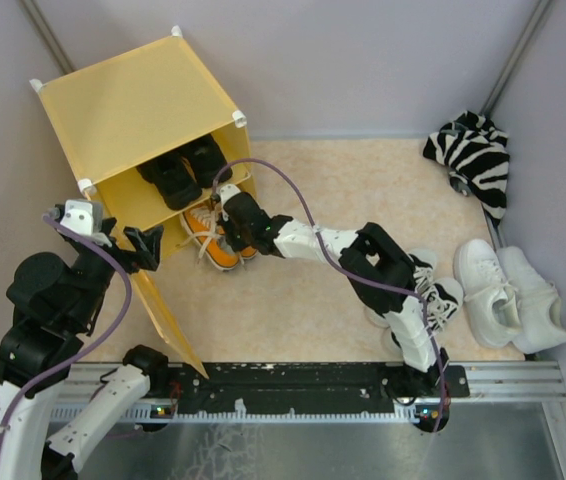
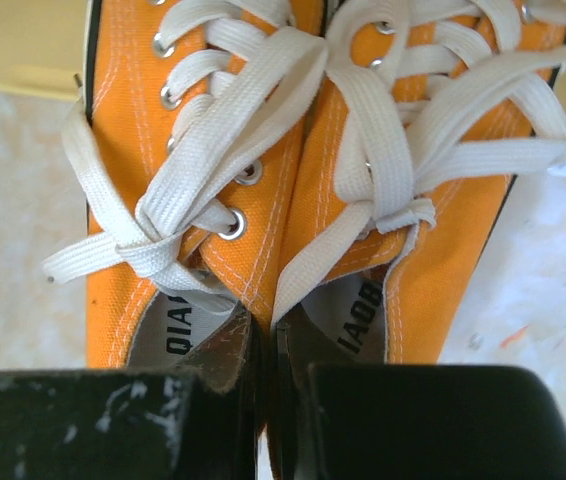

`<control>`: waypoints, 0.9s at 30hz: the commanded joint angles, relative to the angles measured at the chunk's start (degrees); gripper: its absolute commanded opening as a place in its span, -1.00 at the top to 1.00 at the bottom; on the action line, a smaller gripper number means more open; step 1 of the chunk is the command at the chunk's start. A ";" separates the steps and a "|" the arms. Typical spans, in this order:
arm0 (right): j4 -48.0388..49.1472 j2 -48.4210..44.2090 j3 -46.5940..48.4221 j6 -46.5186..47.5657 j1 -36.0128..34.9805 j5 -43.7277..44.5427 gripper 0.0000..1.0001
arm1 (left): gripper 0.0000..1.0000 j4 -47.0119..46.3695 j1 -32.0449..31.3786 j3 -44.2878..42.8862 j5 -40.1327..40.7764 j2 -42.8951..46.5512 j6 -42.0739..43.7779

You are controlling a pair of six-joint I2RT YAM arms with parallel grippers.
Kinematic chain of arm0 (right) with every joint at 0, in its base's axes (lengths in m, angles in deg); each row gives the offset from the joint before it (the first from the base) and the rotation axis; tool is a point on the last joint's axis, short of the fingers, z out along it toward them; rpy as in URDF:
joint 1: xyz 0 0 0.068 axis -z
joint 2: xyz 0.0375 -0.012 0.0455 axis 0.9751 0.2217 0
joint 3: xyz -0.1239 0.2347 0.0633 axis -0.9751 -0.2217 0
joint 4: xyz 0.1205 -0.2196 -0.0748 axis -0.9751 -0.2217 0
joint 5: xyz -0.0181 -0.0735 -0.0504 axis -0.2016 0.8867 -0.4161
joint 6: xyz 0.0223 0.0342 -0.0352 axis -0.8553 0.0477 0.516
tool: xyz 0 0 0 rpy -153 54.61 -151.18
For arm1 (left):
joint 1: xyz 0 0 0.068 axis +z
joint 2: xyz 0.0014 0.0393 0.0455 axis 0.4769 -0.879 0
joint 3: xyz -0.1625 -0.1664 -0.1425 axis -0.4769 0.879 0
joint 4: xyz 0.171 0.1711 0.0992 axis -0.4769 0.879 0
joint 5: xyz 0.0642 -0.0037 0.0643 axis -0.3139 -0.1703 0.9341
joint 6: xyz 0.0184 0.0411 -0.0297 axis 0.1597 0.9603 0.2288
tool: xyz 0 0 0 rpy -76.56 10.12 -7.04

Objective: Place and organize the shoes in the shoe cabinet

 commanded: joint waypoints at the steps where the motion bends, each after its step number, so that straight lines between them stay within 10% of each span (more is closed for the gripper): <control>1: 17.61 -0.72 8.56 4.63 -0.31 1.75 1.00 | -0.99 -1.27 -0.06 -0.51 1.05 0.08 1.26; 14: 15.91 10.01 21.96 8.31 1.27 5.25 0.98 | -0.99 -0.45 -0.09 -0.77 1.90 -0.02 1.12; 22: 18.11 5.16 14.87 4.46 1.41 5.09 -0.03 | -0.99 -0.19 -0.08 -1.05 2.13 0.07 0.51; 27: 18.09 -2.11 8.74 3.01 1.42 3.12 -0.16 | -0.99 -0.61 -0.07 -0.80 2.49 0.21 0.12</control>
